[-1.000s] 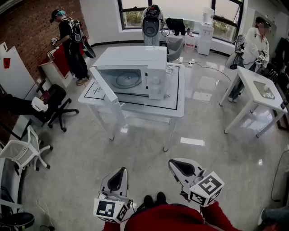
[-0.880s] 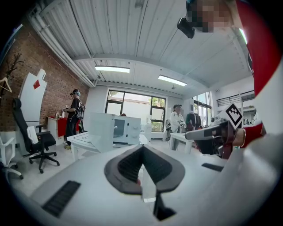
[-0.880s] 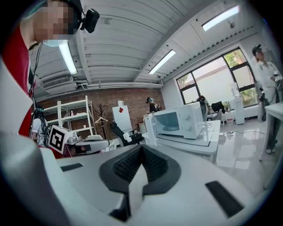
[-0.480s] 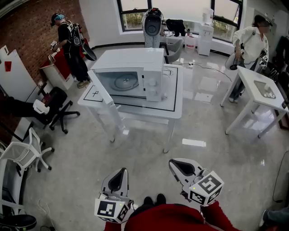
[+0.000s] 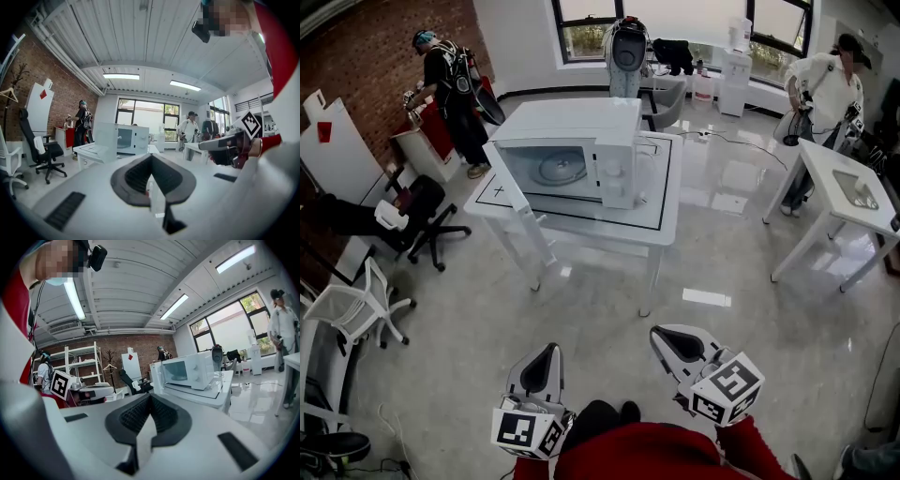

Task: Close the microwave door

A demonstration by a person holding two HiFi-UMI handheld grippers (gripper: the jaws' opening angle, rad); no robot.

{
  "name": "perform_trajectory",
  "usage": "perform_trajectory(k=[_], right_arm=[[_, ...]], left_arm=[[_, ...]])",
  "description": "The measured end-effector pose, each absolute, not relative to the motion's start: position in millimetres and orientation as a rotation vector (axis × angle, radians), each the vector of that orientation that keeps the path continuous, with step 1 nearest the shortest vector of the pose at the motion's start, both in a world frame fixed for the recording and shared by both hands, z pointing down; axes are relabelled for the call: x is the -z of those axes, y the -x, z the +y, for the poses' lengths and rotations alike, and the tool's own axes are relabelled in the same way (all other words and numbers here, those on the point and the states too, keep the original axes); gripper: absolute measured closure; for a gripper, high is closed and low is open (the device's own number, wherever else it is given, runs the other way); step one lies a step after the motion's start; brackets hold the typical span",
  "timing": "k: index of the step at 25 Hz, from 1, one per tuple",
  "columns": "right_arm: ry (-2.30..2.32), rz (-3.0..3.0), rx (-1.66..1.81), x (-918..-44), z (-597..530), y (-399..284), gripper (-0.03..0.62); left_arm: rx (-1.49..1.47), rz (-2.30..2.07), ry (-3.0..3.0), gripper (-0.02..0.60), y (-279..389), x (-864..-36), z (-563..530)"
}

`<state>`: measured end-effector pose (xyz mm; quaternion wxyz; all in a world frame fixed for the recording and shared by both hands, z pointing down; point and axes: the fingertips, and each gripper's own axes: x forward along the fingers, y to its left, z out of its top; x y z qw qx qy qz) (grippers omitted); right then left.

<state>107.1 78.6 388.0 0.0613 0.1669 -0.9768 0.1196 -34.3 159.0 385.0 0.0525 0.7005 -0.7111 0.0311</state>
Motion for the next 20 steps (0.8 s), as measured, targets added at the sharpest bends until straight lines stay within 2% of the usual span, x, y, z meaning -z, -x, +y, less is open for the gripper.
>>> perform_trajectory(k=[20], right_arm=[[-0.486, -2.953, -0.359, -384.8, 46.4, -90.2, 0.582]], left_arm=[[-0.126, -2.196, -2.145, 0.571, 52.2, -374.9, 122.2]])
